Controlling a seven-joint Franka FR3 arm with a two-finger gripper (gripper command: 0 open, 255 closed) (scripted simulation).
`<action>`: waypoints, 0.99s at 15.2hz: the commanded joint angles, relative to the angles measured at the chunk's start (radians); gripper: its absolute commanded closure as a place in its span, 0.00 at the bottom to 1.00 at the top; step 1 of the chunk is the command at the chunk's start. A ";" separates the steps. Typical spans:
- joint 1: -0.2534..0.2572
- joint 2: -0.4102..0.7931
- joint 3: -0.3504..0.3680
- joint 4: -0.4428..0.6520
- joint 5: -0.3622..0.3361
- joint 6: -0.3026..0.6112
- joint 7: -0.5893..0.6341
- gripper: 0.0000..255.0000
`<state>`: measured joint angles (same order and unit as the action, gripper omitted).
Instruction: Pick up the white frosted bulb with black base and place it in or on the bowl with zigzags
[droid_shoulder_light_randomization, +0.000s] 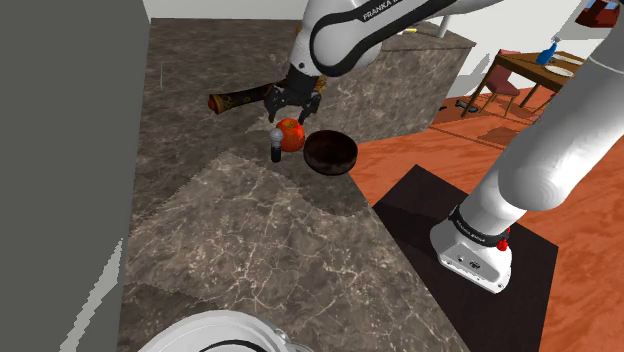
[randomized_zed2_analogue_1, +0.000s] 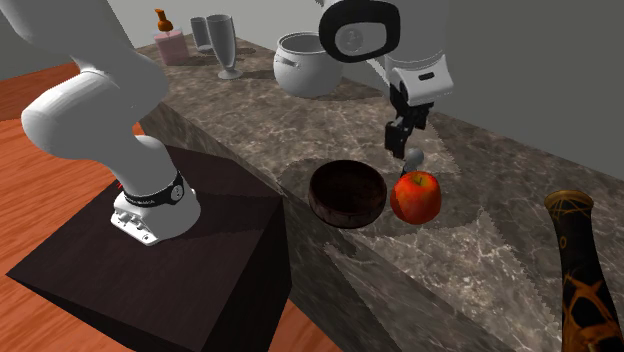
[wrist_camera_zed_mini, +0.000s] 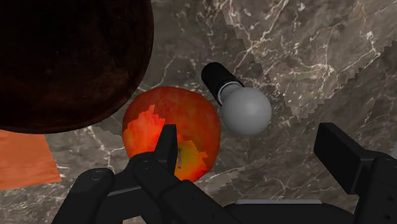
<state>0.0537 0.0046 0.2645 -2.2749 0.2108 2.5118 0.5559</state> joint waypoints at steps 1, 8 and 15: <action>0.007 0.078 0.006 0.043 -0.025 0.040 0.051 0.00; 0.021 0.164 0.004 0.049 -0.048 0.121 0.067 0.00; 0.021 0.172 0.005 0.050 -0.050 0.127 0.068 0.00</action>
<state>0.0767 0.1700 0.2730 -2.2237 0.1622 2.6403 0.6231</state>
